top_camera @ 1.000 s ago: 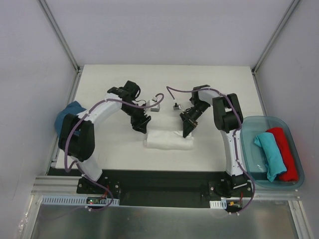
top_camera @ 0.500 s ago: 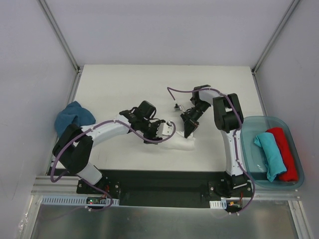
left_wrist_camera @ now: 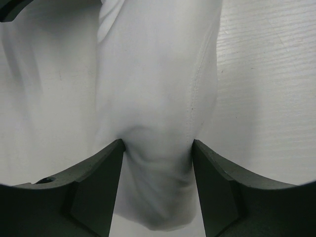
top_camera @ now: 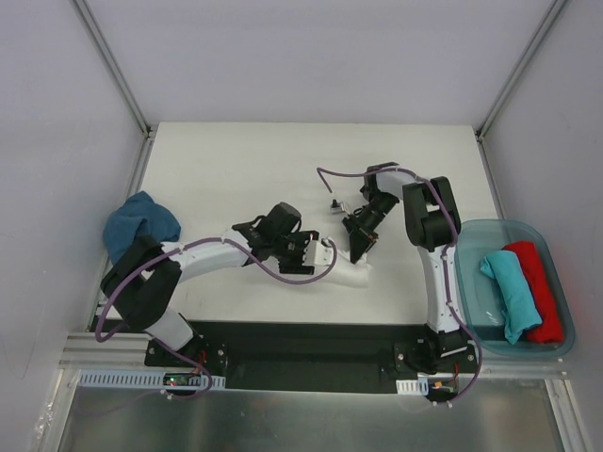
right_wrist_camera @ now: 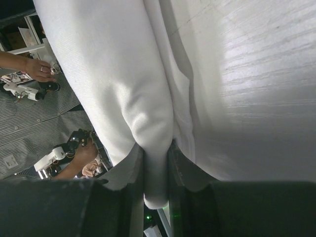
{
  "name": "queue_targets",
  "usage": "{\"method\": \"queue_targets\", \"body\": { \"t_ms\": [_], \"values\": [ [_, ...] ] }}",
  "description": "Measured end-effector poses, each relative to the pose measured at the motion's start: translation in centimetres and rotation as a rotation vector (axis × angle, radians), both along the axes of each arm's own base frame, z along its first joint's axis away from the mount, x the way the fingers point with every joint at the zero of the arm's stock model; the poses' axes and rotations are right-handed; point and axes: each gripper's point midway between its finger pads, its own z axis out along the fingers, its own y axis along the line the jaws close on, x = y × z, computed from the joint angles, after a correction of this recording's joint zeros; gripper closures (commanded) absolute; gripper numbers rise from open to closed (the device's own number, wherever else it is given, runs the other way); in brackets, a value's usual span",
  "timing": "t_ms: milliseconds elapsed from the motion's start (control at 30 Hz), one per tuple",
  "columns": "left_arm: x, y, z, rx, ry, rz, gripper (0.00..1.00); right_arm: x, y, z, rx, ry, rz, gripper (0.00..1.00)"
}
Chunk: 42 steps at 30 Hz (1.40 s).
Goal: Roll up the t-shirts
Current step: Roll the T-shirt to the center of the board.
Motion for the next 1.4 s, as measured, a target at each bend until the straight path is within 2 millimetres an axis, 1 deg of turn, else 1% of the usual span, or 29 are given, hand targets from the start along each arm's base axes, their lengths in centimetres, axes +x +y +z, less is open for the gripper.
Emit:
{"method": "queue_targets", "body": {
  "t_ms": [100, 133, 233, 367, 433, 467, 500, 533, 567, 600, 633, 667, 733, 800, 933, 967, 1000, 1033, 1067, 1100, 1133, 1167, 1200, 1233, 1267, 1300, 1333, 1367, 1400],
  "values": [
    [0.0, 0.5, 0.2, -0.002, -0.017, 0.034, 0.45, -0.3, 0.0, 0.1, -0.002, 0.006, -0.004, 0.92],
    [0.0, 0.8, 0.3, -0.008, -0.005, 0.053, 0.48, -0.4, 0.0, 0.1, -0.003, 0.006, -0.002, 0.92],
    [0.2, 1.6, 0.6, -0.040, 0.076, 0.116, 0.56, -0.5, 0.1, 0.1, -0.006, 0.009, -0.001, 0.92],
    [0.1, 1.8, 0.9, -0.061, 0.162, 0.135, 0.59, -0.7, 0.3, 0.1, -0.010, 0.011, 0.002, 0.91],
    [0.1, 1.6, 0.8, -0.053, 0.189, 0.135, 0.59, -0.7, 0.3, 0.1, -0.012, 0.011, 0.002, 0.81],
    [0.1, 1.6, 0.8, -0.049, 0.199, 0.135, 0.59, -0.7, 0.3, 0.1, -0.012, 0.011, 0.001, 0.66],
    [0.1, 1.5, 0.8, -0.044, 0.208, 0.135, 0.58, -0.7, 0.3, 0.1, -0.013, 0.011, 0.001, 0.31],
    [0.0, 1.5, 0.7, -0.040, 0.215, 0.133, 0.59, -0.6, 0.3, 0.1, -0.014, 0.009, 0.001, 0.04],
    [0.0, 1.5, 0.7, -0.036, 0.219, 0.134, 0.59, -0.6, 0.2, 0.1, -0.024, 0.004, 0.002, 0.04],
    [-0.1, 1.5, 0.7, -0.030, 0.226, 0.134, 0.59, -1.1, 0.4, 1.3, -0.022, 0.047, -0.022, 0.04],
    [-0.2, 1.6, 0.6, -0.024, 0.232, 0.136, 0.59, -1.2, 0.3, 2.3, -0.022, 0.039, -0.018, 0.04],
    [-0.2, 1.6, 0.5, -0.021, 0.238, 0.138, 0.59, -0.9, 0.1, 2.6, -0.022, -0.013, -0.001, 0.04],
    [-0.2, 1.6, 0.4, -0.015, 0.246, 0.142, 0.59, 0.5, -0.5, 3.2, -0.023, -0.135, 0.017, 0.04],
    [-0.2, 1.7, 0.4, -0.010, 0.252, 0.145, 0.58, 1.9, -1.5, 4.3, -0.027, -0.250, 0.008, 0.04],
    [-0.4, 1.8, 0.3, -0.003, 0.261, 0.150, 0.57, 4.4, -4.7, 8.3, -0.037, -0.498, -0.086, 0.04],
    [-0.4, 1.8, 0.3, -0.003, 0.262, 0.151, 0.57, 5.0, -5.7, 9.6, -0.046, -0.586, -0.121, 0.04],
    [-0.4, 1.8, 0.3, -0.002, 0.264, 0.153, 0.57, 5.6, -6.8, 10.7, -0.059, -0.703, -0.161, 0.04],
    [-0.5, 1.8, 0.3, -0.002, 0.267, 0.155, 0.56, 5.9, -7.8, 12.0, -0.067, -0.842, -0.195, 0.04],
    [-0.5, 1.9, 0.3, -0.001, 0.272, 0.159, 0.56, 5.4, -8.3, 13.4, -0.068, -0.971, -0.219, 0.04],
    [-0.6, 1.9, 0.3, 0.001, 0.278, 0.163, 0.56, 4.7, -8.2, 15.1, -0.048, -1.115, -0.227, 0.04],
    [-0.6, 1.9, 0.3, 0.004, 0.284, 0.166, 0.55, 3.9, -7.7, 16.4, -0.014, -1.230, -0.224, 0.04],
    [-0.6, 1.8, 0.3, 0.006, 0.290, 0.170, 0.55, 2.3, -6.4, 18.3, 0.061, -1.371, -0.198, 0.04],
    [-0.6, 1.8, 0.4, 0.008, 0.296, 0.174, 0.55, 0.7, -5.2, 19.4, 0.123, -1.425, -0.163, 0.04],
    [-0.5, 1.7, 0.4, 0.011, 0.303, 0.177, 0.55, -1.4, -3.5, 20.6, 0.194, -1.469, -0.083, 0.04],
    [-0.5, 1.7, 0.4, 0.015, 0.311, 0.182, 0.55, -2.5, -2.0, 21.0, 0.244, -1.487, -0.016, 0.04],
    [-0.5, 1.6, 0.3, 0.020, 0.321, 0.186, 0.55, -3.5, -0.3, 20.8, 0.281, -1.490, 0.063, 0.04],
    [-0.4, 1.6, 0.3, 0.023, 0.327, 0.189, 0.55, -4.3, 1.0, 19.7, 0.294, -1.489, 0.134, 0.04],
    [-0.4, 1.6, 0.2, 0.027, 0.333, 0.191, 0.55, -4.9, 2.1, 18.1, 0.308, -1.500, 0.198, 0.04],
    [-0.4, 1.5, 0.1, 0.031, 0.340, 0.193, 0.55, -6.0, 2.8, 15.7, 0.309, -1.488, 0.271, 0.04]
  ]
}}
